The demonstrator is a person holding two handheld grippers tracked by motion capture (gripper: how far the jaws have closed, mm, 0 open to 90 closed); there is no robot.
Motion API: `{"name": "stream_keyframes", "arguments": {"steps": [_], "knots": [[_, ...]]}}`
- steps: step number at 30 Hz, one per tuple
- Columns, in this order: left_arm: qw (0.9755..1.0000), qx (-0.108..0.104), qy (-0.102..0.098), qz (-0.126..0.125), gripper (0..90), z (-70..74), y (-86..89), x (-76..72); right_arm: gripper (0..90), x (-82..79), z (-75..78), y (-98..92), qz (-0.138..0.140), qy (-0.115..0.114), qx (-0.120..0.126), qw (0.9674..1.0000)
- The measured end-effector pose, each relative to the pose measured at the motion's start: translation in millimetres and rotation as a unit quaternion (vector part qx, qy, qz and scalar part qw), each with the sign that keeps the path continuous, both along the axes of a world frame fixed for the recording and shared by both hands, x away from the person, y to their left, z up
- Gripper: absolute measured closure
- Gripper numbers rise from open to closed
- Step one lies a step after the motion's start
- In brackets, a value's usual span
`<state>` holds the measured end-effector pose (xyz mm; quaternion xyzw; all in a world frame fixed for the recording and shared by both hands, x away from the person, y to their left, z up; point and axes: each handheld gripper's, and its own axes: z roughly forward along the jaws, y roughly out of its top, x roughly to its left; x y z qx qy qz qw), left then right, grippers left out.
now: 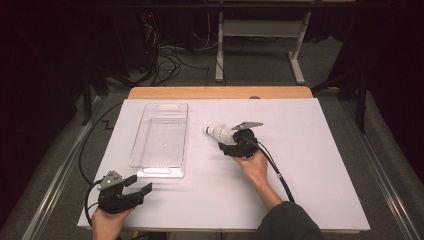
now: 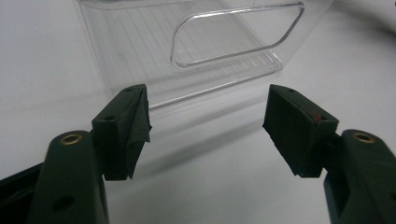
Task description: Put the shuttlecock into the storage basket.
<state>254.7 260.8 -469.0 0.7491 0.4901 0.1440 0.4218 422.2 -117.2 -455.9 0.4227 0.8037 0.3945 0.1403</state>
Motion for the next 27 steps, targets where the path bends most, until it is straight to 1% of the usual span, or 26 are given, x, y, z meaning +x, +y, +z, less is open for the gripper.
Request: {"name": "stream_keyframes", "arguments": {"steps": [4, 13, 16, 17, 22, 27], "knots": [[1.0000, 0.001, -0.003, -0.002, 32.2, 1.1, -0.3, -0.9, 41.6, 2.4, -1.6, 2.9, 0.002, -0.003, -0.003, 1.0000], [1.0000, 0.001, -0.005, -0.001, 32.2, 1.8, -0.1, -1.5, 43.4, 7.7, -4.9, 3.1, -0.013, 0.000, 0.006, 0.9999], [1.0000, 0.000, -0.005, 0.001, 32.2, 1.8, 0.2, -1.6, 43.9, 9.5, -4.8, 4.2, -0.016, 0.002, 0.005, 0.9999], [1.0000, 0.000, -0.006, 0.001, 32.2, 1.9, 0.2, -1.7, 44.2, 10.1, -4.7, 5.0, -0.016, 0.000, 0.003, 0.9999], [1.0000, 0.001, -0.005, -0.001, 32.2, 1.9, 0.2, -1.6, 46.4, 12.6, -2.9, 11.1, -0.018, -0.001, 0.002, 0.9998], [1.0000, -0.002, -0.008, -0.001, 32.2, 2.4, 0.2, -2.6, 49.6, 16.9, -3.4, 14.6, -0.025, 0.005, 0.006, 0.9997]]}}
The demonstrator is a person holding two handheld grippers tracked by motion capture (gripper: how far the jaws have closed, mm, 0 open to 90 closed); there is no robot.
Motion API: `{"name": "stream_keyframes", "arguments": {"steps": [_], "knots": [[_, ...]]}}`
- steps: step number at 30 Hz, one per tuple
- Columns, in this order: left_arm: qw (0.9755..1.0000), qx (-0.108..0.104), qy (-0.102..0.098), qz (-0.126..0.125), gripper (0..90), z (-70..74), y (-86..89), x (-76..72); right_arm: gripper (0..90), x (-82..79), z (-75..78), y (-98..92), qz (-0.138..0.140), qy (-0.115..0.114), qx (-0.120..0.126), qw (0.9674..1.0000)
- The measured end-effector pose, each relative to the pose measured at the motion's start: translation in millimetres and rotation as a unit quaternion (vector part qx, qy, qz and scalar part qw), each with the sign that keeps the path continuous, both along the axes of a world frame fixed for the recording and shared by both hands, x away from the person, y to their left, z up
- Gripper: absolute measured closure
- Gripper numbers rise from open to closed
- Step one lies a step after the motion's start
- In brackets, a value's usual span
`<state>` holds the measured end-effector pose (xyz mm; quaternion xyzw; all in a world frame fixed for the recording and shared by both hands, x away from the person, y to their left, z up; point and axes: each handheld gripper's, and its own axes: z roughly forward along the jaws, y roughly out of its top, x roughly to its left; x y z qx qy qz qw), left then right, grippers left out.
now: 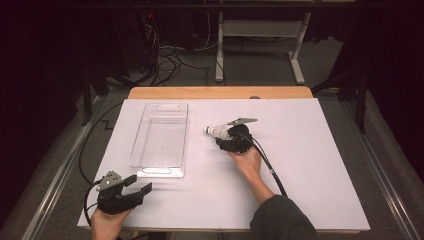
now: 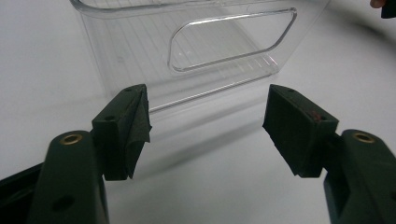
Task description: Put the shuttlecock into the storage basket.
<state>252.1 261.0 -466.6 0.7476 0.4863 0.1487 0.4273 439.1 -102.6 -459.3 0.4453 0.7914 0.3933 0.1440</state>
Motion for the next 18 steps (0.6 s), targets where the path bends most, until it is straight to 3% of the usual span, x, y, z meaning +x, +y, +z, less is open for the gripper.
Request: {"name": "stream_keyframes", "arguments": {"steps": [18], "knots": [[1.0000, -0.001, -0.002, -0.002, 32.1, 0.2, 0.2, -0.2, 66.6, 6.7, -0.4, -0.2, -0.015, 0.011, 0.004, 0.9998]]}}
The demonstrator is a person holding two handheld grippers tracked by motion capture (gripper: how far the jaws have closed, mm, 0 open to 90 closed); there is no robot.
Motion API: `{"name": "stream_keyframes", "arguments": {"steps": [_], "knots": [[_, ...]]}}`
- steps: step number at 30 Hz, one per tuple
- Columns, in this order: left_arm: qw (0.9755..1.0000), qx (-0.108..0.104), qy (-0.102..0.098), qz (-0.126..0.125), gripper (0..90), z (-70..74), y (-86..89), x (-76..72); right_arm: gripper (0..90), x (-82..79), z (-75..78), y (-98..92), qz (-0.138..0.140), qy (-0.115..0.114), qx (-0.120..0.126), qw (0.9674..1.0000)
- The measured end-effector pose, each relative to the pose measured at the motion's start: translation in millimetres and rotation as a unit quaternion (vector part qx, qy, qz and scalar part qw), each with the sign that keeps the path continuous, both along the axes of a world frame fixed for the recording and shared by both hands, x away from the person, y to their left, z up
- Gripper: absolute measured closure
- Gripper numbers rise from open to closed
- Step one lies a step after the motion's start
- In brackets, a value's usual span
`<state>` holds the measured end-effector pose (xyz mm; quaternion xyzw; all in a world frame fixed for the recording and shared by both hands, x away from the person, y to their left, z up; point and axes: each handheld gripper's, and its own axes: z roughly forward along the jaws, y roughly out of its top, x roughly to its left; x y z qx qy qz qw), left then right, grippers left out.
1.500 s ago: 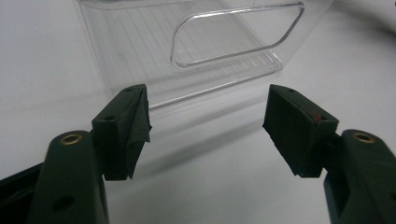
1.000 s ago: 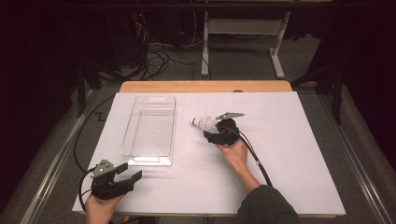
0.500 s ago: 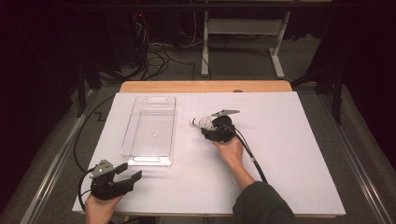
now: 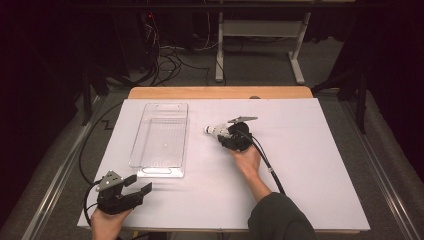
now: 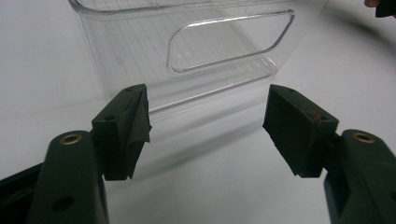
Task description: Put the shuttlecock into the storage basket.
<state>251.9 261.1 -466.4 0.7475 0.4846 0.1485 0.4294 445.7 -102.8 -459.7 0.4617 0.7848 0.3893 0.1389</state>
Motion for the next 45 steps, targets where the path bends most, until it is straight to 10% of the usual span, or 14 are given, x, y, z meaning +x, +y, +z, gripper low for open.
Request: {"name": "stream_keyframes", "arguments": {"steps": [45], "knots": [[1.0000, -0.005, 0.003, 0.004, 32.4, -0.7, 2.3, -0.2, 89.0, -4.6, 9.6, 2.4, 0.038, 0.008, -0.021, 0.9990]]}}
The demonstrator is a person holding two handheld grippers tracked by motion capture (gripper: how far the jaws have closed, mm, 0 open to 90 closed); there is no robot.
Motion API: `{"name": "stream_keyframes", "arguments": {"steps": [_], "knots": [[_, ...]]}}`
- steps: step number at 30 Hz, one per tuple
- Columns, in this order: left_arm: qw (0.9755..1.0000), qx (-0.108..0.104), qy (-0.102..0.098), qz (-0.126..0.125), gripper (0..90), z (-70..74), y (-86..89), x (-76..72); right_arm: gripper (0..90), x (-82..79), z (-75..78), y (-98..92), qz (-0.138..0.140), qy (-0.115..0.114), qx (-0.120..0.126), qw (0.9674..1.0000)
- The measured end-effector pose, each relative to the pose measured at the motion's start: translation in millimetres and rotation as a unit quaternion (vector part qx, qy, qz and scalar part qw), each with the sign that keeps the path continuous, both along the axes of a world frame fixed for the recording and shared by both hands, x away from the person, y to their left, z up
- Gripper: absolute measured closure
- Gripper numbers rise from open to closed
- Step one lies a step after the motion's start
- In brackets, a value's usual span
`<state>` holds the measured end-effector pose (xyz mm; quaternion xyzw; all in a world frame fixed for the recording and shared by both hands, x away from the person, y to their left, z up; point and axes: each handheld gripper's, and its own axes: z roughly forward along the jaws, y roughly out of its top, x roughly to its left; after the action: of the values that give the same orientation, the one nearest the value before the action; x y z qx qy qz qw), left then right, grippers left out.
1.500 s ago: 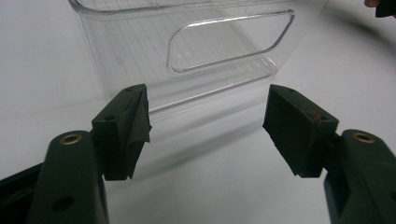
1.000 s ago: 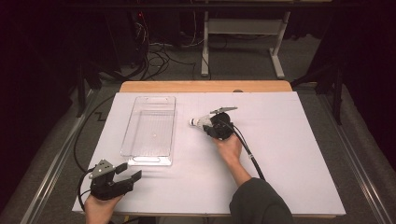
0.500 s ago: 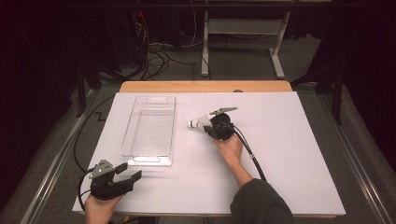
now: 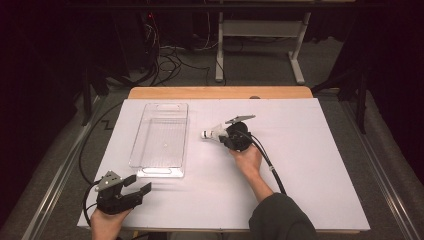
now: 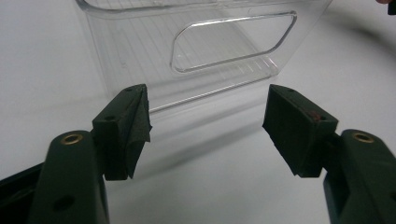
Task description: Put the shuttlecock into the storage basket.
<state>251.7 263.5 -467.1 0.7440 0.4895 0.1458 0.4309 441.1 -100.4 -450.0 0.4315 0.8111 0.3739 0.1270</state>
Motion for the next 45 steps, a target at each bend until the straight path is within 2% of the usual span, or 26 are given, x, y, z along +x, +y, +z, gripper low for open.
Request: {"name": "stream_keyframes", "arguments": {"steps": [5, 8, 15, 31, 45], "knots": [[1.0000, -0.005, -0.004, 0.000, 32.4, 0.7, 1.4, 0.1, 89.1, -1.2, 5.6, -3.2, -0.001, -0.006, 0.004, 1.0000], [1.0000, -0.005, -0.004, 0.000, 32.4, 1.0, 1.5, 0.0, 89.1, -2.5, 8.0, -5.3, 0.001, -0.007, -0.002, 1.0000], [1.0000, 0.000, -0.003, 0.000, 32.5, 1.0, -0.1, 0.3, 89.1, -9.4, 15.6, -7.6, 0.011, -0.012, 0.003, 0.9999], [1.0000, 0.002, -0.003, -0.001, 32.6, 0.8, -0.5, 1.0, 89.1, -19.4, 26.5, -6.4, 0.033, -0.009, 0.016, 0.9993], [1.0000, 0.002, -0.004, 0.000, 32.6, 1.0, -0.2, 0.0, 89.1, -24.2, 33.8, -8.2, 0.040, -0.007, 0.023, 0.9989]]}}
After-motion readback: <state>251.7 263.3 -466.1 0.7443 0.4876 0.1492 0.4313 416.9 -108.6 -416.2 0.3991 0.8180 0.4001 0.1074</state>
